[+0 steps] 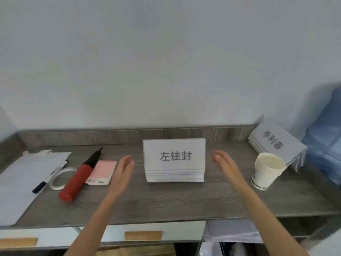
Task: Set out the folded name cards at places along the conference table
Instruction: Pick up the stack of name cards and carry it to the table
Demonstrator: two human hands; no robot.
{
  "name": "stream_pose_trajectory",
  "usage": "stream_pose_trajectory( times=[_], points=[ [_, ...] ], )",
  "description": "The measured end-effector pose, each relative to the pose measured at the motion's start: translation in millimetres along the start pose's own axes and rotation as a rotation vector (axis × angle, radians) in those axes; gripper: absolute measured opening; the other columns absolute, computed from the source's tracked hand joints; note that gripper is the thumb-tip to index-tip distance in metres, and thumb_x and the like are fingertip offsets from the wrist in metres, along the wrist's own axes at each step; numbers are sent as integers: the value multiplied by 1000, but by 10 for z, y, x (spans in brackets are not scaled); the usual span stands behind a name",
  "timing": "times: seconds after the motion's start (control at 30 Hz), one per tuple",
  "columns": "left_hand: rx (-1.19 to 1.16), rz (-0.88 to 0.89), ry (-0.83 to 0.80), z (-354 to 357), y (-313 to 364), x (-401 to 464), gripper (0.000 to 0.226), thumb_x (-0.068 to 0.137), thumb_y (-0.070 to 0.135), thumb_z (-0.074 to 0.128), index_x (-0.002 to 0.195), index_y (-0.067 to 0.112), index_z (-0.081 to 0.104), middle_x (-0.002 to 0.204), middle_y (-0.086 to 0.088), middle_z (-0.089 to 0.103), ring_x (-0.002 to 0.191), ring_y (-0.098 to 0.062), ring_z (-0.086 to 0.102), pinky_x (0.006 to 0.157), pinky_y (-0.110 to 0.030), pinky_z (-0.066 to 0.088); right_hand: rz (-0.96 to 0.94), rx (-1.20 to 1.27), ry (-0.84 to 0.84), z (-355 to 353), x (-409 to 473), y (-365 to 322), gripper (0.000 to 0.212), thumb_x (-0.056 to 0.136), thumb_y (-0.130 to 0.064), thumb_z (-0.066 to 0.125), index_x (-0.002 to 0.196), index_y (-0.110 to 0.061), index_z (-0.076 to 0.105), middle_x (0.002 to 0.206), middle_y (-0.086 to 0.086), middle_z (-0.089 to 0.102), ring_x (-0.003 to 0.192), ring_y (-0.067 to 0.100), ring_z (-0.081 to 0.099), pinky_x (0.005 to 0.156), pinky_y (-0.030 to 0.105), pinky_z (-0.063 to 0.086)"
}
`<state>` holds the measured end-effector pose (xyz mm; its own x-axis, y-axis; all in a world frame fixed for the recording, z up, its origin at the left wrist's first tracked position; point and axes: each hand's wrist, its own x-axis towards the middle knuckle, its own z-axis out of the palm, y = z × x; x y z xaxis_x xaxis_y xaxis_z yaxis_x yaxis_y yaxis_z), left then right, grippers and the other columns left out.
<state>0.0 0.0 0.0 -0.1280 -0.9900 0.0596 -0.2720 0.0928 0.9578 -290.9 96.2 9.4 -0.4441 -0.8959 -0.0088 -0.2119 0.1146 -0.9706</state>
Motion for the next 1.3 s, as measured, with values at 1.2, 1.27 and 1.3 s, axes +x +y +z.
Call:
stream_pose_trajectory(
  times=[1.2, 1.27, 1.3],
  points=[
    [200, -67, 459, -81, 111, -1261, 30, 92, 38, 39, 118, 24, 43, 79, 8, 67, 69, 0, 65, 57, -14, 50, -167, 148, -368, 952, -271, 14, 37, 96, -34, 31, 119, -15, 54, 101, -3, 63, 88, 1, 60, 76, 17, 48],
    [220, -131, 674, -120, 119, -1751, 29, 91, 44, 39, 114, 28, 46, 69, 11, 63, 62, 3, 61, 51, -11, 44, -198, 173, -555, 1059, -503, -68, 30, 95, -33, 31, 108, -23, 55, 93, -7, 63, 76, -7, 60, 64, 11, 49],
    [248, -182, 818, -125, 116, -2076, 33, 87, 48, 37, 112, 29, 48, 59, 9, 59, 55, -3, 57, 47, -13, 39, -199, 182, -680, 1144, -685, -107, 27, 95, -33, 31, 103, -24, 56, 91, -6, 63, 73, -7, 61, 62, 11, 50]
  ],
)
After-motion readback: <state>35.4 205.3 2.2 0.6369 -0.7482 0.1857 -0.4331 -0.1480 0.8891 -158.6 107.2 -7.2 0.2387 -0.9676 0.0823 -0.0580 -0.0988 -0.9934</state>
